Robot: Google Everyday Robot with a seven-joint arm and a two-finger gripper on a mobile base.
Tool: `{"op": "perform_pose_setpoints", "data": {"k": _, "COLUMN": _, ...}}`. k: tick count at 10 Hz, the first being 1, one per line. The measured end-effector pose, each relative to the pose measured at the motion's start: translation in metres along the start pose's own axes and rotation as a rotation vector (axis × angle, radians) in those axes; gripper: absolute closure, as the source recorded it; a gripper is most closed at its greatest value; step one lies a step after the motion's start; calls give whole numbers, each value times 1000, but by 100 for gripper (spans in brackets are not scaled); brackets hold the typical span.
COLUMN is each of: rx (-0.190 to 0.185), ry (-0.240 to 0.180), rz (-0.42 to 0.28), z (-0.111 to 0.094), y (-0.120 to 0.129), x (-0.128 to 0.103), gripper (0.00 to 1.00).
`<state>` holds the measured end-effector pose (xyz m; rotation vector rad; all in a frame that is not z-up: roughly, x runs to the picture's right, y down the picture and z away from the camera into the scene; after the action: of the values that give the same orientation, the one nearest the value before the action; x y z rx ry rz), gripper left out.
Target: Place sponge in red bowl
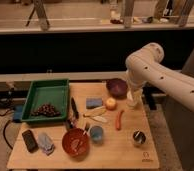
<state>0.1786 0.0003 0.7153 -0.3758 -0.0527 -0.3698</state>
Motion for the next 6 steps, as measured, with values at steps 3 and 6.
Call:
{"op": "perform_pose_setpoints", "data": {"k": 3, "rx": 16, "ry": -3, "rz": -42, "z": 1, "y": -7, "x": -1, "gripper": 20}}
{"op": "perform_pose_setpoints", "data": {"k": 6, "rx": 31, "ry": -7, "rz": -83, "z": 2, "y": -15, "x": -7, "gripper": 20}}
